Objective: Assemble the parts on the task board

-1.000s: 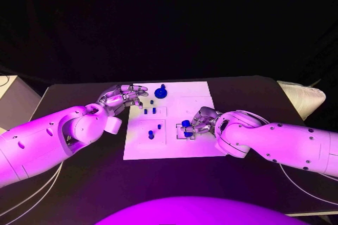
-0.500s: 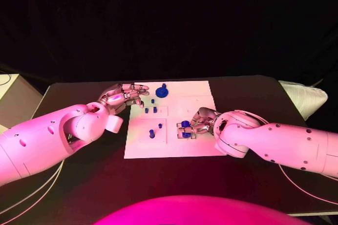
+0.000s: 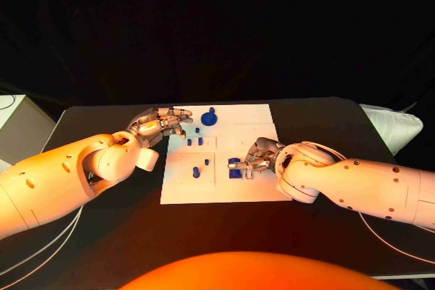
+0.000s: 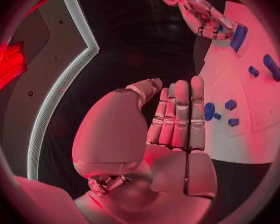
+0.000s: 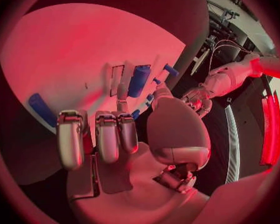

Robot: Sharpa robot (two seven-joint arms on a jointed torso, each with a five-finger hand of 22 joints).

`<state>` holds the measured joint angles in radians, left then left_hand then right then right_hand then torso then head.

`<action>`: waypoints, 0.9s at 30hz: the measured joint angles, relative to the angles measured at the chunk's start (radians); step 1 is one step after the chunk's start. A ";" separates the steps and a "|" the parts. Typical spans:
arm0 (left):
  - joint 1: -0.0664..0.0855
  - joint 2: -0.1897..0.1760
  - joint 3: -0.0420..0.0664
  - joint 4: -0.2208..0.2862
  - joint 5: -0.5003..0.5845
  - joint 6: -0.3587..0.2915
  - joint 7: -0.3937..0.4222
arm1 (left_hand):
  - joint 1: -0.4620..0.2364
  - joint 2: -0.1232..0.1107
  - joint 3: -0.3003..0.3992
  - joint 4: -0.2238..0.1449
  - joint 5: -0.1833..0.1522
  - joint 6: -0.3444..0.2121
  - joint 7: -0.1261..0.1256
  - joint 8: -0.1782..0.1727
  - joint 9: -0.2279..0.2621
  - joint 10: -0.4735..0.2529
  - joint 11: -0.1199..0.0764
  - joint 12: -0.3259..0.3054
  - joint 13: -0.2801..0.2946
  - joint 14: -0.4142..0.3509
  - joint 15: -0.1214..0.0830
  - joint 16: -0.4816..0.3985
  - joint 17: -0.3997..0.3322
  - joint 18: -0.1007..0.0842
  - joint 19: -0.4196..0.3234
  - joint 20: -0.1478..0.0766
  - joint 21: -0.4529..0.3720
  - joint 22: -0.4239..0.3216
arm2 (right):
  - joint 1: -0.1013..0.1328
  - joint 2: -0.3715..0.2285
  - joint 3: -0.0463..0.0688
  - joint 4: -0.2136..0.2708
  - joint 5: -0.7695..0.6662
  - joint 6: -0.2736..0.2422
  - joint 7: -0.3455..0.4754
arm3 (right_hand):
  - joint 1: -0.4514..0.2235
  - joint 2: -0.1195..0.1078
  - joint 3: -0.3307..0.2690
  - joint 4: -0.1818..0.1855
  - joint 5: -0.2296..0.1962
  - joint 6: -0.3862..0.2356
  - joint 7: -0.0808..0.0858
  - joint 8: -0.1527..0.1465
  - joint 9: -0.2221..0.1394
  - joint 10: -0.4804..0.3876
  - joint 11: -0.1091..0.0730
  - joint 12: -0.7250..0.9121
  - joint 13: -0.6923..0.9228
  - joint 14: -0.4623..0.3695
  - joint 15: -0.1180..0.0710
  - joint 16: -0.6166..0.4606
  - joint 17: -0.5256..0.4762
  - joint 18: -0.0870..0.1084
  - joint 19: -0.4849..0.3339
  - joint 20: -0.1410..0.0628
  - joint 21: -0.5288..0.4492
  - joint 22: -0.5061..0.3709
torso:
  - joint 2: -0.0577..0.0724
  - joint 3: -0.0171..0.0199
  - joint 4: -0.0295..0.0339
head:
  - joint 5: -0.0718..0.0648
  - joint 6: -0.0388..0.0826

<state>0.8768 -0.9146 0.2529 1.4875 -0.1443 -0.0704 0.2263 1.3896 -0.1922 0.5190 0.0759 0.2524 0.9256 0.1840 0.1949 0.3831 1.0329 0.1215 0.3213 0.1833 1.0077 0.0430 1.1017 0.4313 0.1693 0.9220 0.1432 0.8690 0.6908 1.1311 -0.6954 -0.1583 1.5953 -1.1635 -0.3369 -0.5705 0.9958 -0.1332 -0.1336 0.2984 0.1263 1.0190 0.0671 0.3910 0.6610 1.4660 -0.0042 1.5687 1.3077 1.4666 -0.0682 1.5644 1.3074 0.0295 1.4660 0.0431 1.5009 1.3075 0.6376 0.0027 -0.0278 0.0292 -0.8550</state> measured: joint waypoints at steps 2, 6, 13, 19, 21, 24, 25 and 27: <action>0.000 0.000 0.000 -0.001 0.000 0.000 0.000 | 0.000 0.000 0.000 0.000 0.000 0.000 0.000 0.000 0.000 0.000 0.000 0.000 0.000 0.000 0.000 0.000 0.000 0.000 0.000 0.000 0.000 0.000 | 0.000 0.000 0.000 0.000 -0.004 -0.002 0.000 | -0.004 -0.004 0.000 0.000 -0.001 0.000 0.000 0.000 0.000 0.000 0.000 0.000 0.000 0.000 0.000 0.000 0.000 0.000 0.000 0.000 0.000 0.000 | 0.000 -0.0003 0.0000 | 0.000 0.000; 0.000 0.001 0.000 -0.001 0.000 0.000 0.000 | 0.000 0.000 0.000 0.000 0.000 0.000 0.000 0.000 0.000 0.000 0.000 0.000 0.000 0.000 0.000 0.000 0.000 0.000 0.000 0.000 0.000 0.000 | -0.001 0.000 0.000 0.000 -0.009 -0.003 0.000 | -0.008 -0.008 0.000 0.000 -0.007 0.000 0.000 0.000 0.001 0.000 0.000 -0.004 0.000 0.000 0.000 0.000 0.000 0.000 0.000 0.000 0.000 0.000 | 0.000 -0.0004 0.0000 | 0.001 -0.001; 0.000 0.001 0.000 -0.002 0.000 0.000 -0.001 | 0.000 0.000 0.000 0.000 0.000 0.000 0.000 0.000 0.000 0.000 0.000 0.000 0.000 0.000 0.000 0.000 0.000 0.000 0.000 0.000 0.000 0.000 | -0.003 -0.011 0.000 0.014 -0.014 -0.014 0.002 | -0.012 0.003 0.001 0.000 -0.010 0.000 0.000 0.004 0.004 0.000 0.000 -0.004 0.000 0.000 0.000 0.000 0.000 0.000 0.000 0.000 0.000 0.000 | 0.000 0.0004 -0.0002 | 0.002 -0.002; 0.000 0.001 0.000 -0.002 0.000 0.000 -0.001 | 0.000 0.000 0.003 0.002 0.000 0.000 0.000 0.000 0.000 0.000 0.000 0.000 0.000 0.000 0.000 0.000 0.000 0.000 0.000 0.000 0.000 0.000 | -0.006 -0.041 0.000 0.040 -0.015 -0.040 0.020 | 0.114 0.058 0.040 -0.006 0.043 -0.002 -0.002 0.011 0.010 0.000 0.000 -0.004 0.000 0.000 0.000 0.000 0.000 0.000 0.001 -0.001 0.000 0.000 | 0.000 0.0014 -0.0003 | 0.002 -0.001; 0.000 0.001 0.000 -0.003 0.000 0.000 -0.001 | 0.000 0.000 0.003 0.003 0.000 0.000 0.000 0.000 0.000 0.000 0.000 0.000 0.000 0.000 0.000 0.000 0.000 0.000 0.000 0.000 0.000 0.000 | -0.006 -0.055 0.000 0.050 -0.012 -0.053 0.034 | 0.145 0.065 0.042 -0.006 0.054 -0.004 -0.004 0.011 0.010 0.000 0.000 -0.004 0.000 0.000 0.000 0.000 0.000 0.000 0.000 -0.007 0.000 0.000 | 0.000 0.0014 -0.0010 | 0.002 0.000; 0.000 0.002 0.000 -0.004 0.000 0.000 -0.001 | 0.000 0.000 0.003 0.003 0.000 0.000 0.000 0.000 0.000 0.000 0.000 0.000 0.000 0.000 0.000 0.000 0.000 0.000 0.000 0.000 0.000 0.000 | -0.005 -0.083 0.003 0.070 -0.009 -0.079 0.060 | 0.187 0.069 0.042 -0.006 0.087 -0.012 -0.003 0.011 0.009 0.000 0.000 -0.004 0.000 0.000 0.000 0.000 0.000 0.000 0.000 -0.007 0.000 0.000 | -0.001 0.0014 -0.0018 | 0.002 0.002; 0.000 0.002 0.000 -0.004 0.000 0.000 -0.001 | 0.000 0.000 0.003 0.003 0.000 0.000 0.000 0.000 0.000 0.000 0.000 0.000 0.000 0.000 0.000 0.000 0.000 0.000 0.000 0.000 0.000 0.000 | -0.004 -0.092 0.004 0.075 -0.007 -0.087 0.068 | 0.194 0.069 0.042 -0.006 0.097 -0.014 -0.001 0.011 0.007 0.000 0.000 -0.004 0.000 0.000 0.000 0.000 0.000 0.000 0.000 -0.007 0.000 0.000 | -0.001 0.0018 -0.0023 | 0.002 0.002; 0.000 0.002 0.000 -0.005 0.000 0.000 -0.001 | 0.000 0.000 0.003 0.003 0.000 0.000 0.000 0.000 0.000 0.000 0.000 0.000 0.000 0.000 0.000 0.000 0.000 0.000 0.000 0.000 0.000 0.000 | 0.004 -0.118 0.007 0.086 -0.002 -0.105 0.086 | 0.201 0.072 0.042 -0.006 0.108 -0.014 -0.001 0.006 0.004 0.000 0.000 -0.004 0.000 0.000 0.000 0.000 0.000 0.000 0.000 -0.007 0.003 0.001 | -0.001 0.0019 -0.0033 | 0.002 0.004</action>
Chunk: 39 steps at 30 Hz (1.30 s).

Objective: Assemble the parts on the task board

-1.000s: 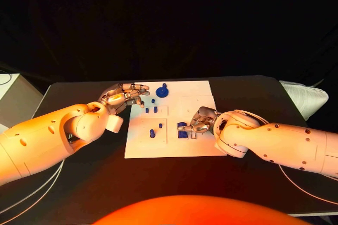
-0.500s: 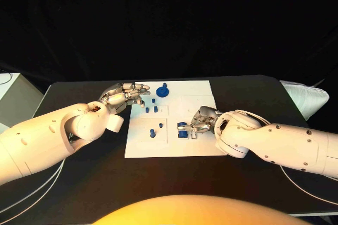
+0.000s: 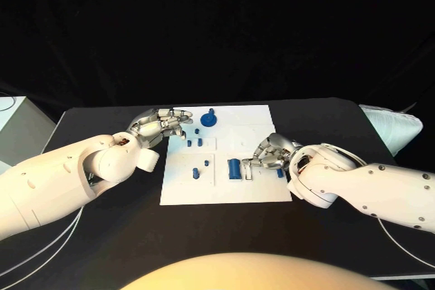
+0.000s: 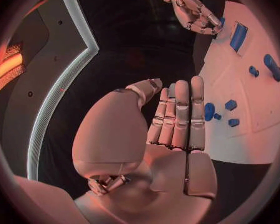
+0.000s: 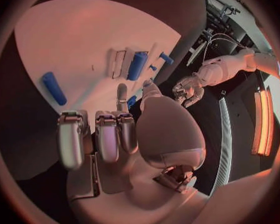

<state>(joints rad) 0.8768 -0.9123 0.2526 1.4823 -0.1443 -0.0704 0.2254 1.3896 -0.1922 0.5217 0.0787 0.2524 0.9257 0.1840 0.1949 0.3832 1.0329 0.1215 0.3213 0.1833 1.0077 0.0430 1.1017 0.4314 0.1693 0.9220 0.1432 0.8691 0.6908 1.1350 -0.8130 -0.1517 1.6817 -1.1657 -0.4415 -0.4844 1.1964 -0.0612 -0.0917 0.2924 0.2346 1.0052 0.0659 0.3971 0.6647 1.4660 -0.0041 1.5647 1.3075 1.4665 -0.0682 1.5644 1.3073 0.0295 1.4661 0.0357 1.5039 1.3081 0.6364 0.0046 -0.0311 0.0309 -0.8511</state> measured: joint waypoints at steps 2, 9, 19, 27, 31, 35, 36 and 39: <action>0.000 0.000 0.000 -0.001 0.000 0.000 0.000 | 0.000 0.000 0.000 0.000 0.000 0.000 0.000 0.000 0.000 0.000 0.000 0.000 0.000 0.000 0.000 0.000 0.000 0.000 0.000 0.000 0.000 0.000 | 0.010 -0.022 0.002 0.006 0.005 -0.011 0.012 | 0.003 -0.004 0.000 0.000 0.006 0.000 0.000 -0.003 -0.001 0.000 0.000 0.000 0.000 0.000 0.000 0.000 0.000 0.000 0.000 0.000 0.002 0.000 | 0.000 0.0005 -0.0011 | -0.002 0.001; 0.000 0.002 0.000 -0.003 0.000 0.000 0.000 | 0.000 0.000 0.000 0.000 0.000 0.000 0.000 0.000 0.000 0.000 0.000 0.000 0.000 0.000 0.000 0.000 0.000 0.000 0.000 0.000 0.000 0.000 | 0.035 -0.095 0.005 0.002 0.027 -0.019 0.033 | 0.058 -0.001 0.000 0.000 0.047 -0.016 0.016 -0.045 -0.027 0.000 0.000 0.000 0.000 0.000 0.000 0.000 0.000 0.000 0.000 0.000 0.011 0.000 | -0.003 0.0024 -0.0087 | -0.003 0.006; 0.000 0.003 0.000 -0.005 0.000 0.000 0.000 | 0.000 0.000 0.000 0.000 0.000 0.000 0.000 0.000 0.000 0.000 0.000 0.000 0.000 0.000 0.000 0.000 0.000 0.000 0.000 0.000 0.000 0.000 | 0.033 -0.152 0.004 -0.012 0.023 0.019 0.019 | 0.078 0.003 -0.015 0.000 0.058 -0.010 0.018 -0.084 -0.064 0.000 0.007 0.000 0.000 0.000 0.007 0.000 0.001 0.000 0.000 0.005 0.022 0.000 | -0.005 0.0069 -0.0180 | -0.005 0.011; 0.000 0.007 0.000 -0.005 0.000 0.000 0.000 | 0.000 0.000 0.000 0.000 0.000 0.000 0.000 0.000 0.000 0.000 0.000 0.000 0.000 0.000 0.000 0.000 0.000 0.000 0.000 0.000 0.000 -0.001 | 0.013 -0.143 0.000 -0.033 -0.015 0.063 -0.022 | 0.051 -0.007 -0.029 0.002 0.058 0.018 0.011 -0.084 -0.074 0.000 0.007 0.000 0.000 0.000 0.007 0.000 0.001 -0.015 0.000 0.008 0.030 0.000 | -0.006 0.0074 -0.0169 | -0.013 0.009; 0.000 0.007 0.000 -0.005 0.000 0.000 0.000 | 0.000 0.000 0.000 0.000 0.000 0.000 0.000 0.000 0.000 0.000 0.000 0.000 0.000 0.000 0.000 0.000 0.000 0.000 0.000 0.000 0.000 -0.001 | 0.005 -0.125 0.000 -0.043 -0.028 0.077 -0.036 | 0.051 -0.007 -0.032 -0.001 0.058 0.026 0.011 -0.084 -0.075 0.000 0.007 0.000 0.000 0.000 0.007 0.000 0.001 -0.015 0.000 0.008 0.030 0.000 | -0.005 0.0073 -0.0154 | -0.014 0.007; 0.000 0.006 0.000 -0.005 0.000 0.000 0.000 | 0.000 0.000 0.000 0.000 0.000 0.000 0.000 0.000 0.000 0.000 0.000 0.000 0.000 0.000 0.000 0.000 0.000 0.000 0.000 0.000 0.000 -0.001 | -0.001 -0.114 -0.001 -0.055 -0.040 0.088 -0.046 | 0.051 -0.008 -0.032 -0.001 0.053 0.030 0.007 -0.084 -0.078 0.000 0.007 0.000 0.001 0.000 0.007 0.000 0.001 -0.015 0.000 0.008 0.030 0.000 | -0.005 0.0062 -0.0142 | -0.014 0.003; 0.000 0.006 0.000 -0.005 0.000 0.000 0.000 | 0.000 0.000 0.000 0.000 0.000 0.000 0.000 0.000 0.000 0.000 0.000 0.000 0.000 0.000 0.000 0.000 0.000 0.000 0.000 0.000 0.000 -0.001 | -0.003 -0.112 -0.001 -0.058 -0.043 0.089 -0.048 | 0.060 -0.015 -0.032 -0.001 0.041 0.031 0.005 -0.088 -0.081 0.000 0.007 0.000 0.001 0.000 0.007 0.000 0.001 -0.015 0.000 0.008 0.030 0.000 | -0.005 0.0058 -0.0141 | -0.014 0.002; -0.001 0.005 0.000 -0.005 0.000 0.000 0.000 | 0.000 0.000 0.000 0.000 0.000 0.000 0.000 0.000 0.000 0.000 0.000 0.000 0.000 0.000 0.000 0.000 0.000 0.000 0.000 0.000 0.000 -0.001 | -0.008 -0.108 -0.002 -0.065 -0.051 0.093 -0.054 | 0.089 -0.031 0.004 0.000 -0.005 0.037 0.010 -0.096 -0.089 0.000 0.007 0.000 0.001 0.000 0.007 0.000 0.001 -0.015 0.000 0.008 0.030 0.000 | -0.005 0.0058 -0.0147 | -0.013 0.000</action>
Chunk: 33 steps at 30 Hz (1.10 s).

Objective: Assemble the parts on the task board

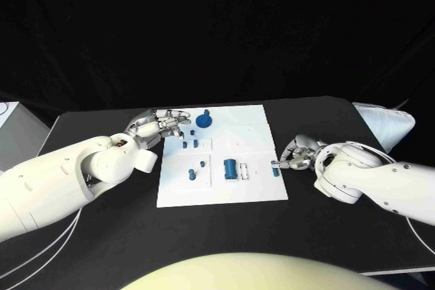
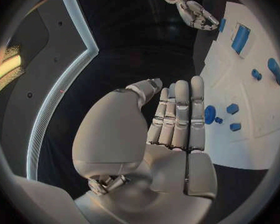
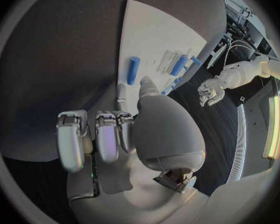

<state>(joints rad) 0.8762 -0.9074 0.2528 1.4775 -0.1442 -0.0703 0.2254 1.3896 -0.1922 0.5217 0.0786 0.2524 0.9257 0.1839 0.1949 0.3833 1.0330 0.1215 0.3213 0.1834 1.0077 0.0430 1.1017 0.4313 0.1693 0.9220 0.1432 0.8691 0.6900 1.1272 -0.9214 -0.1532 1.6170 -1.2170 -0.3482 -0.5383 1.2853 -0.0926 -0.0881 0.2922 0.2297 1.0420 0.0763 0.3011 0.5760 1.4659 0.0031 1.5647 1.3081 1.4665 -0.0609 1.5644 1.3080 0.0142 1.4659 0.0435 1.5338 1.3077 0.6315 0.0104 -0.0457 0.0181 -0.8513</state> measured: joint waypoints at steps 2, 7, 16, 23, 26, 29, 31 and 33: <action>0.000 -0.001 0.000 0.000 0.000 0.000 0.000 | 0.000 0.000 0.000 0.000 0.000 0.000 0.000 0.000 0.000 0.000 0.000 0.000 0.000 0.000 0.000 0.000 0.000 0.000 0.000 0.000 0.000 0.000 | -0.004 0.003 0.000 -0.003 -0.006 0.001 -0.004 | 0.006 -0.006 0.013 -0.002 -0.003 0.003 -0.003 0.000 -0.003 0.000 0.000 0.000 0.000 0.000 0.000 0.000 0.000 0.000 0.000 0.000 0.000 0.000 | 0.000 0.0000 -0.0007 | 0.001 -0.001; 0.000 -0.001 0.000 0.000 0.000 0.000 0.000 | 0.000 0.000 0.000 0.000 0.000 0.000 0.000 0.000 0.000 -0.004 -0.004 0.000 0.000 -0.004 0.004 0.000 0.000 0.000 0.000 0.000 0.000 0.000 | -0.011 0.012 -0.001 -0.004 -0.017 0.001 -0.010 | 0.016 -0.017 0.025 -0.001 -0.003 0.003 -0.003 -0.004 -0.005 0.000 0.000 0.000 0.000 0.000 0.000 0.000 0.000 0.000 0.000 0.000 0.000 0.000 | 0.001 0.0006 -0.0019 | 0.002 -0.003; 0.000 -0.001 0.000 -0.001 0.000 0.000 -0.001 | 0.000 0.000 0.000 0.000 0.000 0.000 0.000 0.000 0.000 -0.004 -0.004 0.000 -0.001 -0.004 0.004 0.000 0.000 0.000 0.000 0.000 0.000 0.000 | -0.017 0.026 -0.001 0.000 -0.029 0.000 -0.013 | 0.035 -0.035 0.054 -0.002 0.003 0.014 -0.007 -0.004 -0.009 0.000 0.000 0.000 0.000 0.000 0.000 0.000 0.000 0.000 0.000 0.000 0.000 0.000 | 0.000 0.0010 -0.0009 | 0.004 -0.008; 0.000 -0.001 0.000 -0.001 0.000 0.000 -0.001 | 0.000 0.000 0.000 0.000 0.000 0.000 0.000 0.000 0.000 -0.004 -0.004 0.000 -0.001 -0.004 0.004 0.000 0.000 0.000 0.000 0.000 0.000 0.000 | -0.019 0.031 -0.001 -0.002 -0.037 0.000 -0.015 | 0.046 -0.046 0.070 -0.001 0.013 0.025 -0.010 -0.004 -0.009 0.000 0.000 0.000 0.000 0.000 0.000 0.000 0.000 0.000 0.000 0.000 0.000 0.000 | 0.000 0.0007 -0.0022 | 0.006 -0.010; 0.000 -0.001 0.000 -0.001 0.000 0.000 -0.001 | 0.000 0.000 0.000 0.000 0.000 0.000 0.000 0.000 0.000 -0.004 -0.004 0.000 -0.001 -0.004 0.004 0.000 0.000 0.000 0.000 0.000 0.000 0.000 | -0.021 0.036 -0.001 -0.006 -0.040 0.001 -0.016 | 0.074 -0.045 0.097 -0.002 0.021 0.030 -0.016 -0.003 -0.008 0.000 -0.011 0.000 0.000 0.000 -0.008 0.000 0.000 0.000 0.000 0.000 0.000 0.000 | 0.000 0.0007 -0.0023 | 0.006 -0.011; 0.000 -0.002 0.000 -0.001 0.000 0.000 -0.001 | 0.000 0.000 0.000 0.000 0.000 0.000 0.000 0.000 0.000 -0.004 -0.004 0.000 -0.001 -0.004 0.004 0.000 0.000 0.000 0.000 0.000 0.000 0.000 | -0.022 0.042 0.000 -0.012 -0.044 0.001 -0.016 | 0.081 -0.053 0.135 -0.002 0.008 0.031 -0.017 -0.003 -0.006 0.000 -0.011 0.000 0.000 0.000 -0.008 0.000 0.000 0.000 0.000 -0.008 0.000 0.000 | 0.000 0.0008 -0.0021 | 0.006 -0.011; 0.000 -0.002 0.000 -0.001 0.000 0.000 -0.001 | 0.000 0.000 0.000 0.000 0.000 0.000 0.000 0.000 0.000 -0.006 -0.001 0.000 -0.001 -0.004 0.004 -0.004 0.000 0.000 0.000 0.000 0.000 0.000 | -0.023 0.046 0.000 -0.017 -0.047 0.001 -0.016 | 0.081 -0.053 0.150 -0.001 0.013 0.031 -0.017 -0.003 -0.006 0.000 -0.011 0.000 0.000 0.000 -0.008 0.000 0.000 0.000 0.000 -0.008 0.000 0.000 | 0.000 0.0008 -0.0019 | 0.006 -0.012; 0.000 -0.002 0.000 -0.001 0.000 0.000 -0.001 | 0.000 0.000 0.000 0.000 0.000 0.000 0.000 0.000 0.000 -0.007 0.000 0.000 -0.001 -0.004 0.004 -0.004 0.000 0.000 0.000 0.000 0.000 0.000 | -0.024 0.050 0.001 -0.022 -0.051 0.001 -0.016 | 0.085 -0.056 0.155 -0.001 0.021 0.033 -0.018 0.001 -0.006 0.000 -0.011 0.000 0.000 0.000 -0.008 0.000 0.000 0.000 0.000 -0.008 0.000 0.000 | 0.000 0.0008 -0.0016 | 0.006 -0.013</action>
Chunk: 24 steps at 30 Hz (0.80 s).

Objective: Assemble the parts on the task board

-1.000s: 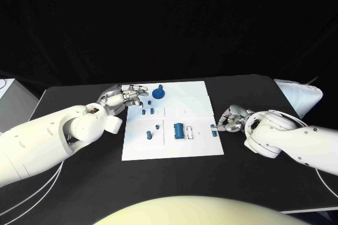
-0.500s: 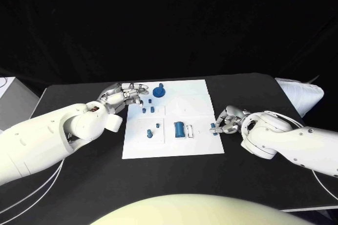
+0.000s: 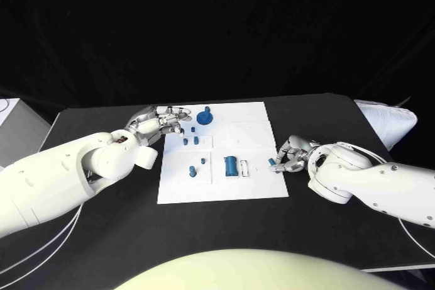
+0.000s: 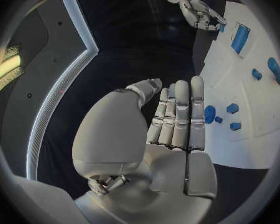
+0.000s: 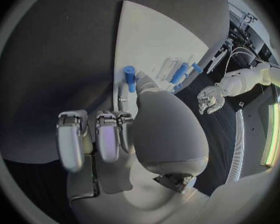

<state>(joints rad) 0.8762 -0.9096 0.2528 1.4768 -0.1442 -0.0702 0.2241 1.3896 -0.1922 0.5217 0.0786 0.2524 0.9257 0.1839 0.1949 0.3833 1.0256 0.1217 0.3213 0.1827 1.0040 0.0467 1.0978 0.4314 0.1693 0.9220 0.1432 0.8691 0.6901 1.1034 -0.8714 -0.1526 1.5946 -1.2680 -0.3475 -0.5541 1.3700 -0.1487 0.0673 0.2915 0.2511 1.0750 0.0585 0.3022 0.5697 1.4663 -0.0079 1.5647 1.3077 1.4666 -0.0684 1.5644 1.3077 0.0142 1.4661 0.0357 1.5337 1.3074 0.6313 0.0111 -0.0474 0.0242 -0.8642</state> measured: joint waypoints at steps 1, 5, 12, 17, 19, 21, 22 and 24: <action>0.000 0.000 0.000 0.000 0.000 0.000 0.000 | 0.000 0.000 0.000 0.000 0.000 0.000 0.000 0.000 0.000 0.000 0.000 0.000 0.000 0.000 0.000 0.000 0.000 0.000 0.000 0.000 0.000 0.000 | 0.000 0.002 0.000 -0.003 -0.002 0.000 0.000 | 0.000 0.000 0.001 0.001 0.001 0.002 0.001 0.001 0.000 0.000 0.000 0.000 0.000 0.000 0.000 0.000 0.000 0.000 0.000 0.000 0.000 0.000 | 0.000 -0.0001 0.0001 | 0.000 0.000; 0.000 0.000 0.000 0.000 0.000 0.000 0.000 | 0.000 0.000 0.000 0.000 0.000 0.000 0.000 0.000 0.000 0.000 0.000 0.000 0.000 0.000 0.000 0.000 0.000 0.000 0.000 0.000 -0.001 0.000 | -0.001 0.009 0.001 -0.013 -0.008 0.000 0.000 | 0.006 -0.006 0.030 -0.001 0.033 0.003 0.000 0.003 -0.001 0.000 0.000 0.000 0.000 0.000 0.000 0.000 0.000 0.000 0.000 0.000 0.000 0.000 | -0.001 -0.0002 0.0006 | 0.000 -0.002; 0.000 -0.001 0.000 0.000 0.000 0.000 0.000 | -0.004 0.004 0.000 0.006 0.000 0.000 0.000 0.000 0.000 0.000 0.000 0.000 0.000 0.000 0.000 0.000 0.000 0.000 0.000 0.000 -0.004 -0.001 | -0.002 0.015 0.003 -0.015 -0.017 -0.002 0.002 | 0.000 -0.033 0.114 -0.003 0.146 0.003 0.000 -0.003 -0.001 0.000 0.000 0.000 0.000 0.000 0.000 0.000 0.000 0.000 0.000 0.000 0.000 0.000 | -0.001 -0.0002 -0.0003 | 0.001 -0.002; 0.000 -0.001 0.000 0.000 0.000 0.000 -0.001 | -0.004 0.004 0.000 0.006 0.000 0.000 0.000 0.000 0.000 0.000 0.000 0.000 0.000 0.000 0.000 0.000 0.000 0.000 0.000 0.000 -0.004 -0.001 | -0.004 0.017 0.003 -0.012 -0.023 -0.006 0.001 | -0.008 -0.043 0.157 -0.004 0.196 0.001 0.002 -0.005 -0.001 0.000 0.000 0.000 0.000 0.000 0.000 0.000 0.000 0.000 0.000 0.000 0.000 0.000 | -0.001 -0.0006 -0.0009 | 0.000 0.000; 0.000 -0.001 0.000 0.001 0.000 0.000 -0.001 | -0.004 0.004 0.000 0.006 0.000 0.000 0.000 0.000 0.000 0.000 0.000 0.000 0.000 0.000 0.000 0.000 0.000 0.000 0.000 0.000 -0.004 -0.001 | -0.004 0.018 0.003 -0.011 -0.024 -0.008 0.001 | -0.009 -0.052 0.185 -0.006 0.236 0.000 0.003 -0.005 -0.002 0.000 0.000 0.000 0.000 -0.003 -0.002 0.000 0.000 0.000 0.000 0.000 0.000 0.001 | -0.001 -0.0009 -0.0009 | -0.001 0.001; 0.000 -0.002 0.000 0.001 0.000 0.000 -0.001 | -0.004 0.004 0.000 0.006 0.000 0.000 0.000 0.000 0.000 0.000 0.000 0.000 0.000 0.000 0.000 0.000 0.000 0.000 0.000 0.000 -0.004 -0.001 | -0.004 0.020 0.002 -0.010 -0.023 -0.011 0.000 | -0.007 -0.068 0.217 -0.009 0.292 -0.001 0.004 -0.002 -0.002 0.000 0.000 0.000 0.000 -0.002 -0.006 0.000 0.000 0.000 0.000 0.000 0.000 0.001 | -0.001 -0.0010 -0.0009 | -0.002 0.001; 0.000 -0.002 0.000 0.001 0.000 0.000 -0.001 | -0.004 0.004 0.000 0.006 0.000 0.000 0.000 0.000 0.000 0.000 0.000 0.000 0.000 0.000 0.000 0.000 0.000 0.000 0.000 0.000 -0.004 -0.001 | -0.004 0.021 0.002 -0.010 -0.022 -0.013 -0.001 | -0.015 -0.076 0.233 -0.010 0.321 0.000 0.003 0.003 -0.002 0.000 0.000 0.000 0.000 -0.001 -0.006 0.000 0.000 0.000 0.000 0.000 0.000 0.001 | -0.001 -0.0010 -0.0012 | -0.002 0.001; 0.000 -0.002 0.000 0.001 0.000 0.000 -0.001 | -0.004 0.004 0.000 0.006 0.000 0.000 0.000 0.000 0.000 0.000 0.000 0.000 0.000 0.000 0.000 0.000 0.000 0.000 0.000 0.000 -0.004 -0.001 | -0.005 0.023 0.002 -0.008 -0.012 -0.021 -0.001 | -0.025 -0.086 0.263 -0.013 0.368 0.001 0.002 0.007 0.001 -0.001 0.000 0.000 0.000 0.000 -0.007 0.000 0.000 0.000 0.002 -0.002 0.000 0.001 | -0.001 -0.0009 -0.0014 | -0.002 0.001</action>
<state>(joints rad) 0.8762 -0.9115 0.2528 1.4780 -0.1442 -0.0704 0.2231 1.3855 -0.1881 0.5216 0.0843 0.2524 0.9257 0.1839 0.1949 0.3833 1.0257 0.1216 0.3213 0.1828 1.0040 0.0467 1.0978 0.4313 0.1693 0.9219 0.1432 0.8653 0.6891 1.0984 -0.8480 -0.1507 1.5865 -1.2802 -0.3684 -0.5552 1.3448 -0.2348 0.3307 0.2788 0.6193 1.0758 0.0604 0.3095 0.5704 1.4656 -0.0082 1.5647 1.3075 1.4666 -0.0755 1.5644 1.3075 0.0142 1.4681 0.0339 1.5337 1.3081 0.6300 0.0103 -0.0488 0.0218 -0.8630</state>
